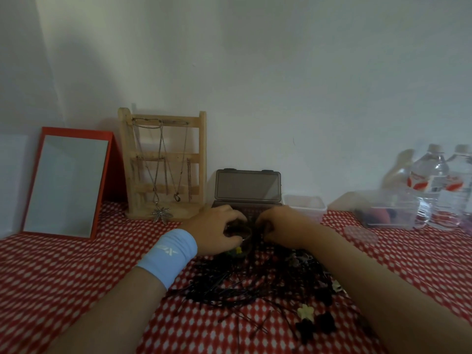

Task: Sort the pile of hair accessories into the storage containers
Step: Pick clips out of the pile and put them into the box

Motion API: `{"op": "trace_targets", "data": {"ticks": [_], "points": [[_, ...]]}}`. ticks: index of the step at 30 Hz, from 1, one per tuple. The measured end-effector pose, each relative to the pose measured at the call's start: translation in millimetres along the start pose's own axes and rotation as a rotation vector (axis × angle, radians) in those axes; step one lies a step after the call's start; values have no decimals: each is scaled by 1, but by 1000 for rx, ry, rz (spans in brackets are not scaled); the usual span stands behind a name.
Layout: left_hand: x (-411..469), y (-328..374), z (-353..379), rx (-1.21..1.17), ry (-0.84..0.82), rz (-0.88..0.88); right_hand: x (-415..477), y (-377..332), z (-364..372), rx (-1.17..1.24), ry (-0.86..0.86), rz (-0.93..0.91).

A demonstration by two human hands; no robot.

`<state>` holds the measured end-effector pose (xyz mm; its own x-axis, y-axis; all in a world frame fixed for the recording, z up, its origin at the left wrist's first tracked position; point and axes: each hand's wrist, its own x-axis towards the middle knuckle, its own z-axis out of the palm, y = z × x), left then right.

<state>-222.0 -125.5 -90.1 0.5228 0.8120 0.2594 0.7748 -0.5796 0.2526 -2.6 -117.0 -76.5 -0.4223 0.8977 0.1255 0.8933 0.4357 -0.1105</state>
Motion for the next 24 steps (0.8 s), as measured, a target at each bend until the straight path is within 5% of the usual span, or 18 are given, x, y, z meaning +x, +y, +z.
{"op": "trace_targets", "data": {"ticks": [13, 24], "points": [[-1, 4, -7, 137, -49, -7, 3, -8, 5, -229, -80, -62], [5, 22, 1, 103, 150, 82, -17, 5, -11, 299, 17, -40]]}}
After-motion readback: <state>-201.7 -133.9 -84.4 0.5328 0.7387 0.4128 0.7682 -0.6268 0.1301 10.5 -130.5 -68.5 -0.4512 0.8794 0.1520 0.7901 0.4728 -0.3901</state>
